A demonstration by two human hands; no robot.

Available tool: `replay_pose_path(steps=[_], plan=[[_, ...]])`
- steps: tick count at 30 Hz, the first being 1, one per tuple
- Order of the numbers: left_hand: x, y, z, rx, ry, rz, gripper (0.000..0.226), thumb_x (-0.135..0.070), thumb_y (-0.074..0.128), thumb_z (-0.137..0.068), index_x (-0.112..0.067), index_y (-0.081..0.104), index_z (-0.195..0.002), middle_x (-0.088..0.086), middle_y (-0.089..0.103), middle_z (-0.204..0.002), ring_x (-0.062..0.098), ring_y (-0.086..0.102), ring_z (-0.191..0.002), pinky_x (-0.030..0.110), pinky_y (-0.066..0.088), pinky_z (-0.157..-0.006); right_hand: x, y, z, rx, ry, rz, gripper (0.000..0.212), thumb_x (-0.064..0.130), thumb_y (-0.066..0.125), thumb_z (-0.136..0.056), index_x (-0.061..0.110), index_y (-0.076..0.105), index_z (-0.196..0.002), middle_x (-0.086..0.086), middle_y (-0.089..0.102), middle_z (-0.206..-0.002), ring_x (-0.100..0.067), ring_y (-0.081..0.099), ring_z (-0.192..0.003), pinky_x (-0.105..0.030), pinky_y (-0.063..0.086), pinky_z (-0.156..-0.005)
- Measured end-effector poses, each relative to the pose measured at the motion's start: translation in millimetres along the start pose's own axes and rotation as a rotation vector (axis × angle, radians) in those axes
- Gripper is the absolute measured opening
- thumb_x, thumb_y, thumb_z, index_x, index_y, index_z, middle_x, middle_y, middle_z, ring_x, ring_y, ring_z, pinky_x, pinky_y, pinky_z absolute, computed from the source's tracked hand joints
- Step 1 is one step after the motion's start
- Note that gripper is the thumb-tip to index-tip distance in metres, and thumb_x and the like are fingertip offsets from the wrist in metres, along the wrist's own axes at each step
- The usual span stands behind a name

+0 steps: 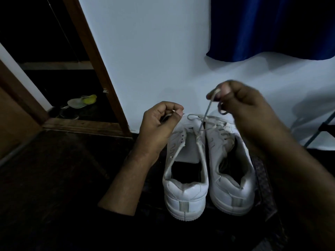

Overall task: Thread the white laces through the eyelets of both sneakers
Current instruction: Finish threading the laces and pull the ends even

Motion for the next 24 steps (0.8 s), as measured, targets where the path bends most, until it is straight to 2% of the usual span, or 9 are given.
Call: replay_pose_path(steps=[2, 4, 8, 12, 15, 18, 21, 22, 24], plan=[[-1, 0, -1, -0.001, 0.009, 0.004, 0.014, -0.006, 0.069, -0.097, -0.019, 0.072, -0.093, -0.001, 0.07, -0.084, 0.008, 0.062, -0.08, 0.019, 0.049, -0.077, 6, -4, 0, -0.026, 0.05, -0.452, 0.025, 0.019, 0.04, -0.108, 0.017, 0.057, -0.09, 0.002, 0.066, -0.075, -0.014, 0.057, -0.073, -0.027, 0.053, -0.081], [-2, -1, -1, 0.0, 0.021, 0.016, 0.013, -0.005, 0.07, -0.096, -0.018, 0.072, -0.093, 0.003, 0.068, -0.085, 0.011, 0.06, -0.081, 0.019, 0.049, -0.077, 2, -11, 1, -0.074, 0.085, -0.47, 0.025, 0.02, 0.04, -0.108, 0.017, 0.055, -0.089, 0.002, 0.052, -0.066, -0.01, 0.051, -0.059, -0.032, 0.056, -0.073], [-5, -1, -1, -0.003, 0.064, 0.026, 0.012, -0.004, 0.071, -0.095, -0.016, 0.072, -0.094, 0.007, 0.066, -0.083, 0.013, 0.058, -0.079, 0.021, 0.048, -0.075, -2, -8, 1, -0.014, -0.11, 0.717, 0.02, 0.031, 0.058, -0.1, 0.018, 0.072, -0.094, -0.002, 0.062, -0.085, -0.018, 0.059, -0.077, -0.031, 0.047, -0.07], [-9, -2, 0, -0.02, 0.085, 0.034, 0.011, -0.001, 0.069, -0.095, -0.013, 0.072, -0.096, 0.002, 0.069, -0.086, 0.006, 0.062, -0.081, 0.018, 0.049, -0.077, -39, 26, 9, 0.338, -0.048, 1.181, 0.027, 0.039, 0.06, -0.097, 0.018, 0.076, -0.104, -0.008, 0.054, -0.101, -0.03, 0.051, -0.1, -0.038, 0.048, -0.085], [-9, -2, 0, -0.017, 0.082, 0.037, 0.012, 0.0, 0.067, -0.096, -0.012, 0.071, -0.098, -0.002, 0.071, -0.089, 0.002, 0.066, -0.084, 0.016, 0.05, -0.079, -29, 20, 5, 0.252, -0.073, 0.981, 0.02, 0.026, 0.057, -0.099, 0.026, 0.074, -0.088, -0.005, 0.06, -0.099, -0.021, 0.054, -0.096, -0.032, 0.041, -0.077], [-6, 0, -1, 0.016, 0.075, 0.006, 0.013, -0.005, 0.068, -0.097, -0.018, 0.073, -0.097, 0.002, 0.072, -0.089, 0.009, 0.066, -0.086, 0.024, 0.052, -0.08, -13, 6, 1, 0.1, -0.006, 0.335, 0.03, 0.028, 0.05, -0.105, 0.023, 0.064, -0.08, -0.007, 0.069, -0.088, 0.001, 0.054, -0.067, -0.024, 0.039, -0.065], [7, 8, 0, 0.13, 0.05, -0.128, 0.007, -0.022, 0.074, -0.094, -0.027, 0.075, -0.099, 0.005, 0.076, -0.095, 0.021, 0.072, -0.094, 0.045, 0.059, -0.091, -5, 10, 5, 0.078, 0.068, -0.314, 0.03, 0.026, 0.039, -0.109, 0.015, 0.054, -0.085, -0.007, 0.07, -0.086, -0.016, 0.066, -0.08, -0.031, 0.056, -0.081], [10, 11, 0, 0.163, 0.059, -0.209, 0.009, -0.031, 0.075, -0.092, -0.03, 0.075, -0.101, 0.003, 0.076, -0.095, 0.026, 0.072, -0.095, 0.052, 0.058, -0.092, -6, 10, 6, 0.064, 0.087, -0.354, 0.03, 0.026, 0.039, -0.109, 0.013, 0.052, -0.086, -0.007, 0.065, -0.079, -0.02, 0.064, -0.073, -0.034, 0.057, -0.076], [13, 14, -1, 0.194, 0.079, -0.333, 0.018, -0.044, 0.074, -0.09, -0.033, 0.074, -0.105, -0.002, 0.075, -0.093, 0.029, 0.071, -0.092, 0.056, 0.057, -0.086, -3, 4, 7, 0.015, 0.016, 0.024, 0.028, 0.03, 0.042, -0.108, 0.012, 0.052, -0.089, -0.003, 0.06, -0.07, -0.02, 0.056, -0.06, -0.037, 0.054, -0.063]])
Point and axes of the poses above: each hand's wrist, its own z-axis away from the middle knuckle, its own y-axis out of the palm, x = y × z, the point moved 8 cm from there along -z, towards the middle knuckle
